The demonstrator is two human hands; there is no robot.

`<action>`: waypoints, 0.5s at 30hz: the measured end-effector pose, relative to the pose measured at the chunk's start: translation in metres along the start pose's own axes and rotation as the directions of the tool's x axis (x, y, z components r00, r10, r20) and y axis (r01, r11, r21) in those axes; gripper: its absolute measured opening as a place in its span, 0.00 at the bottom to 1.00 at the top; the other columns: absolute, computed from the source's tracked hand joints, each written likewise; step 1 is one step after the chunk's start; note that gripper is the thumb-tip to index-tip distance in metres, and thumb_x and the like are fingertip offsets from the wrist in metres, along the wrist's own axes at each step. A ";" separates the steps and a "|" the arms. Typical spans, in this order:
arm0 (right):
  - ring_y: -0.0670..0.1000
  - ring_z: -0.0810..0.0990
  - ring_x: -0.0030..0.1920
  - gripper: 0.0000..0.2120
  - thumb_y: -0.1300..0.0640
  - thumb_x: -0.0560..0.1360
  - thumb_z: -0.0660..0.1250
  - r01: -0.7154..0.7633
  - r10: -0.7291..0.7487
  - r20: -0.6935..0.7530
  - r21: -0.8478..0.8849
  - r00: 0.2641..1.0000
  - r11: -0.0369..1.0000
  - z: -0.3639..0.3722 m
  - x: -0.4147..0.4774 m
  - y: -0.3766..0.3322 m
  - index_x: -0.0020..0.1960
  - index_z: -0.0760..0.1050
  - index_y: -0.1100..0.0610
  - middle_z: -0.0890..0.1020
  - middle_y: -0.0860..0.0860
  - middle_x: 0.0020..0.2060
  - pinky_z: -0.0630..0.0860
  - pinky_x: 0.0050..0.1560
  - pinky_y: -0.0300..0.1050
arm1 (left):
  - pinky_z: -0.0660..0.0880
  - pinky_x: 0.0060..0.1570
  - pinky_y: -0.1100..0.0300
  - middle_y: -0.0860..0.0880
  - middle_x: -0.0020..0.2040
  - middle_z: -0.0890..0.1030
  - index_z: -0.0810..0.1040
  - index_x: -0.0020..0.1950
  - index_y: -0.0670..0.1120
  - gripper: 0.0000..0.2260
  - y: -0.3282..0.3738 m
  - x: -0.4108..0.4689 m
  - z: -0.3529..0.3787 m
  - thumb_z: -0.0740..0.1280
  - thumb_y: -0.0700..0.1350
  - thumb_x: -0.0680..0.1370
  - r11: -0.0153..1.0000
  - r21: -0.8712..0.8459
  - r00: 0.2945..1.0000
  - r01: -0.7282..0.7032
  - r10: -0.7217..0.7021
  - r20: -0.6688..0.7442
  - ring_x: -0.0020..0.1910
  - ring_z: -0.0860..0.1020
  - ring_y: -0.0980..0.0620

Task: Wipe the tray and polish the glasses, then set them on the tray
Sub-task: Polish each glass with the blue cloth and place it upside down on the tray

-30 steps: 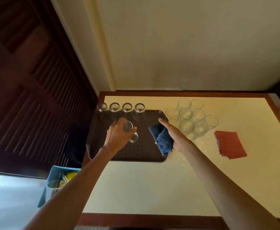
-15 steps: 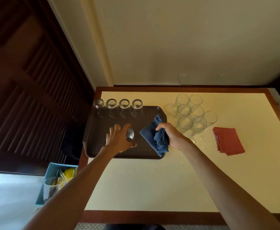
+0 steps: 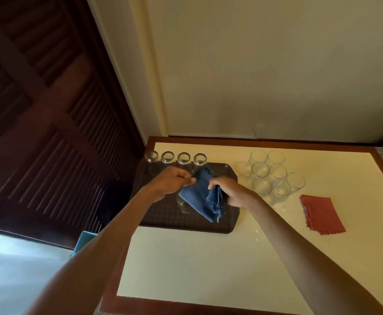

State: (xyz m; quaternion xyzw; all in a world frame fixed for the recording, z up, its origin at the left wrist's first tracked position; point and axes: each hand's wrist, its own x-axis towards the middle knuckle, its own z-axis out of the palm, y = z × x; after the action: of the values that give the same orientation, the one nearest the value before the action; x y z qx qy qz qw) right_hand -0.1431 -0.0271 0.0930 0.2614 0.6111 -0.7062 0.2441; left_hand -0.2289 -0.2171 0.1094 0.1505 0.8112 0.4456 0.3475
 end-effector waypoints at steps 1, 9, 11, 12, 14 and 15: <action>0.50 0.72 0.35 0.09 0.66 0.74 0.63 0.015 -0.016 -0.029 -0.038 0.999 0.999 -0.001 0.000 -0.002 0.38 0.68 0.57 0.71 0.53 0.33 0.68 0.37 0.44 | 0.74 0.48 0.60 0.49 0.42 0.83 0.84 0.46 0.44 0.05 0.002 -0.001 -0.004 0.72 0.43 0.81 1.000 -0.018 1.000 0.003 -0.004 -0.013 0.45 0.79 0.55; 0.56 0.81 0.56 0.08 0.65 0.79 0.66 0.127 -0.124 -0.041 0.082 0.991 0.989 -0.010 -0.003 -0.017 0.57 0.78 0.58 0.81 0.59 0.57 0.79 0.56 0.56 | 0.74 0.46 0.60 0.45 0.48 0.80 0.80 0.49 0.43 0.03 0.005 -0.010 -0.029 0.70 0.41 0.82 0.988 -0.152 0.990 0.017 -0.038 -0.134 0.49 0.78 0.49; 0.53 0.78 0.56 0.10 0.61 0.78 0.70 0.143 -0.135 -0.055 0.206 0.989 0.968 -0.009 -0.005 -0.020 0.58 0.76 0.57 0.79 0.54 0.58 0.74 0.62 0.62 | 0.74 0.44 0.61 0.48 0.52 0.81 0.79 0.59 0.43 0.08 0.010 -0.013 -0.029 0.72 0.40 0.81 0.981 -0.193 0.978 0.010 -0.050 -0.204 0.51 0.79 0.51; 0.53 0.77 0.57 0.15 0.59 0.75 0.72 0.157 -0.150 -0.050 0.236 0.987 0.959 -0.008 -0.005 -0.020 0.60 0.74 0.57 0.78 0.54 0.60 0.71 0.64 0.64 | 0.74 0.42 0.62 0.49 0.53 0.80 0.77 0.62 0.44 0.12 0.010 -0.013 -0.029 0.72 0.39 0.80 0.977 -0.215 0.967 0.007 -0.061 -0.246 0.50 0.79 0.53; 0.56 0.76 0.61 0.27 0.59 0.69 0.76 0.199 -0.195 -0.042 0.280 0.980 0.939 -0.007 -0.004 -0.020 0.65 0.70 0.56 0.75 0.56 0.64 0.73 0.60 0.63 | 0.75 0.40 0.60 0.48 0.51 0.80 0.75 0.64 0.47 0.14 0.013 -0.013 -0.031 0.72 0.38 0.80 0.972 -0.236 0.949 -0.013 -0.062 -0.310 0.46 0.78 0.52; 0.57 0.76 0.61 0.33 0.61 0.67 0.77 0.223 -0.220 -0.044 0.292 0.974 0.930 -0.007 -0.003 -0.021 0.68 0.68 0.53 0.74 0.57 0.65 0.75 0.56 0.60 | 0.76 0.39 0.59 0.46 0.50 0.80 0.75 0.64 0.49 0.14 0.014 -0.013 -0.033 0.71 0.38 0.80 0.970 -0.241 0.947 -0.021 -0.059 -0.317 0.45 0.78 0.51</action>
State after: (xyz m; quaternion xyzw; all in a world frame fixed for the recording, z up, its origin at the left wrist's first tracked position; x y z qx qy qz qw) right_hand -0.1540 -0.0176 0.1096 0.2278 0.5258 -0.8110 0.1181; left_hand -0.2435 -0.2364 0.1383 0.0246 0.7982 0.5560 0.2304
